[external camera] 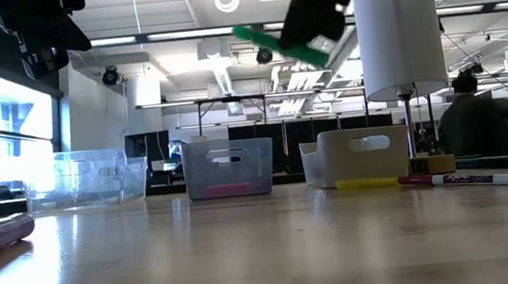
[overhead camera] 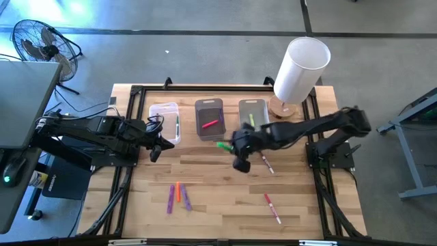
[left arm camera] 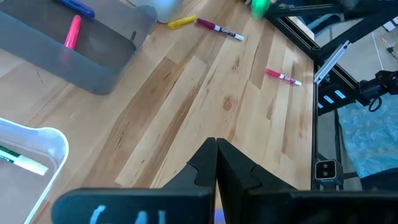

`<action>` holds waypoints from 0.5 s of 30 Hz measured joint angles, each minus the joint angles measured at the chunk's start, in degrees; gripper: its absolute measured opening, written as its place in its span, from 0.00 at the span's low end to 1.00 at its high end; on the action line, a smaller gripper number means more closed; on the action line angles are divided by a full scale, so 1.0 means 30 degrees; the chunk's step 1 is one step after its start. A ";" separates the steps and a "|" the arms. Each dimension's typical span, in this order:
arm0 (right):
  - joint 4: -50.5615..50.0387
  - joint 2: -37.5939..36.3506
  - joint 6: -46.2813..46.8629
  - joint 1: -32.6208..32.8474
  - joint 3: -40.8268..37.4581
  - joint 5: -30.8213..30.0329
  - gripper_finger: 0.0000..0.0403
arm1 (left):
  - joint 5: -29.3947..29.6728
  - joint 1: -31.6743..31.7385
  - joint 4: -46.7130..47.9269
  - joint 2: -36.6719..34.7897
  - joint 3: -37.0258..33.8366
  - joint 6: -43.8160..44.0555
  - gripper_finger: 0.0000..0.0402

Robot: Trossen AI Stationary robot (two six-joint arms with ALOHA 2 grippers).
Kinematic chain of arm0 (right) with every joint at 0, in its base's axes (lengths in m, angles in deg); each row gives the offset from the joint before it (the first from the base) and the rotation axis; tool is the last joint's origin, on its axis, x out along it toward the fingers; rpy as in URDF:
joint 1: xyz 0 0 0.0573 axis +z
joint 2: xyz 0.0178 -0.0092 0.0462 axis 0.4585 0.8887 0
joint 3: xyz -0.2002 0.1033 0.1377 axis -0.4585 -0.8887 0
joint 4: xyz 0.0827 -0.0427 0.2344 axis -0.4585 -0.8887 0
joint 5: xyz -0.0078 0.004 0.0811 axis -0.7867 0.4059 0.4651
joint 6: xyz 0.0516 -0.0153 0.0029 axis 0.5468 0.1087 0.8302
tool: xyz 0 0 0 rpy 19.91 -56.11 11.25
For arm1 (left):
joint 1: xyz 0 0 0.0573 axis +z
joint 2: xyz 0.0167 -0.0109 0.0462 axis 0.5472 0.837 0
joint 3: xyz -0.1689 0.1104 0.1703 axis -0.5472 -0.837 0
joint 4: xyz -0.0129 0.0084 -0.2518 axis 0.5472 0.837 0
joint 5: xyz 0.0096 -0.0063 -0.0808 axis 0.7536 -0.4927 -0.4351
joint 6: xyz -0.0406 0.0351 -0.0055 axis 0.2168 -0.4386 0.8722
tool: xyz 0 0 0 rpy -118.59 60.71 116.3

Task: Pick & Place Markers
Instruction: Put the green highlighter pen into the gray bin

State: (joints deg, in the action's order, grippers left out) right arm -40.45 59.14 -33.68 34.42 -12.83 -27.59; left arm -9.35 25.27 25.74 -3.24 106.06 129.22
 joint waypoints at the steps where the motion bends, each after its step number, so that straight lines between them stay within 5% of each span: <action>1: 0.0096 -0.0538 0.0335 -0.0005 0.0001 -0.0844 0.12 | 0.0008 0.0000 0.0029 0.0014 0.0000 -0.0006 0.00; 7: -0.0587 -0.3113 0.3294 -0.1141 0.0015 -0.6339 0.12 | 0.0270 0.0000 -0.0034 0.0028 0.0000 0.0058 0.00; 15: -0.3157 -0.2076 0.7595 -0.5097 0.0007 -0.6155 0.12 | 0.0632 0.0000 0.0021 0.0042 0.0000 0.0065 0.00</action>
State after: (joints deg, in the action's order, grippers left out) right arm -49.93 52.91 -10.89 19.13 -12.81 -46.05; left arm -7.46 25.27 25.81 -3.11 106.06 129.42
